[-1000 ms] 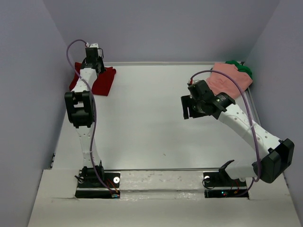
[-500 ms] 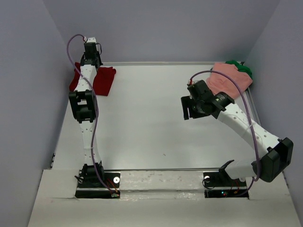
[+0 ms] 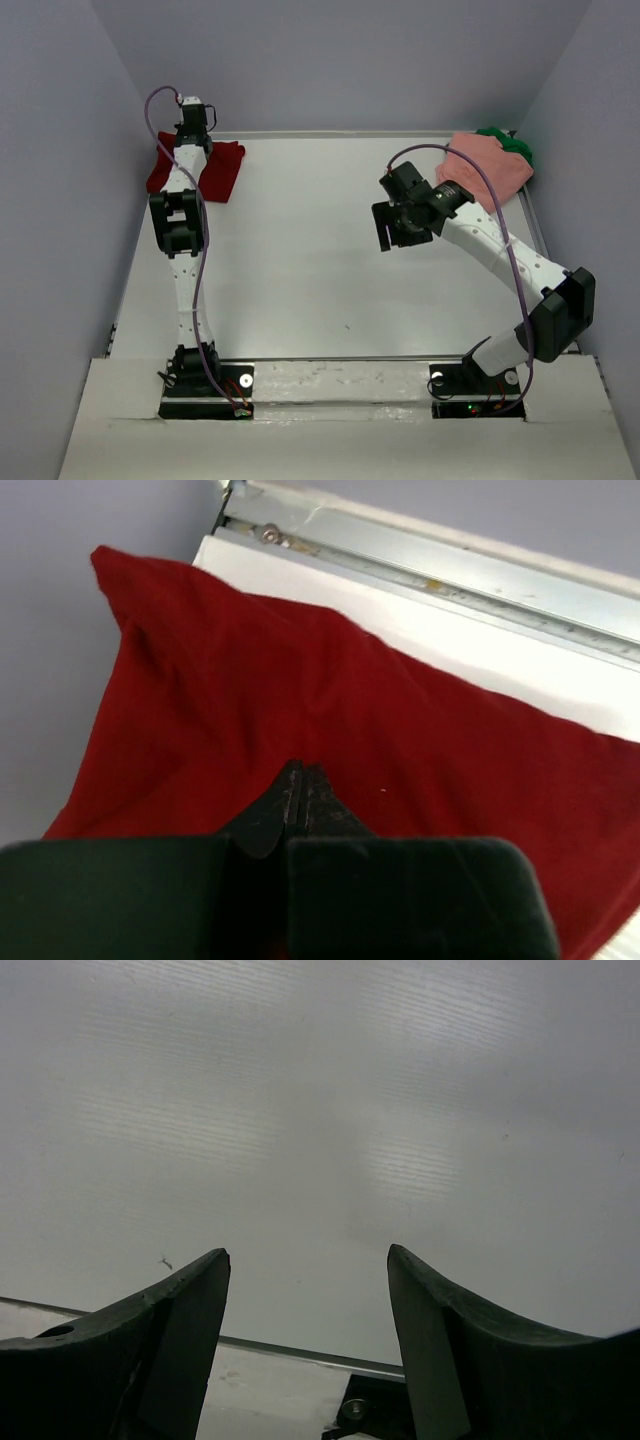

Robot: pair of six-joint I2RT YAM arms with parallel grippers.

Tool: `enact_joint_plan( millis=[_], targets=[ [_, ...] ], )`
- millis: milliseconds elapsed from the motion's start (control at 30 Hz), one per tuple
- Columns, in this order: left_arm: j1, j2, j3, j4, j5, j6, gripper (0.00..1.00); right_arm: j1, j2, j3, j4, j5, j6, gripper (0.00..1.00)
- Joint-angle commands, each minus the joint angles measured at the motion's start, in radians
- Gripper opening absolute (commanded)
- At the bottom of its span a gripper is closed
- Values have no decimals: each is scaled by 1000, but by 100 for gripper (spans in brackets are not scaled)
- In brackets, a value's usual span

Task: Fold and stack the t-shirts
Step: Neatly place the folded tshirt to the corner

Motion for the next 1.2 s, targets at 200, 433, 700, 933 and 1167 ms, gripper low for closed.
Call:
enact_joint_plan(
  millis=[200,433,700,933,1167],
  targets=[
    [70,2,48,-12,-102,-2,0,86,78,146,-90,7,52,69],
    [77,0,66,8,-99,10,0,138,121,215,-139,47,83,69],
    [77,-31,-18,127,-71,84,0,148,110,201,-145,56,89,69],
    [88,-20,-10,238,22,96,0,148,110,206,-149,67,76,69],
    [94,-23,-27,377,69,99,0,148,104,178,-140,69,75,70]
  ],
)
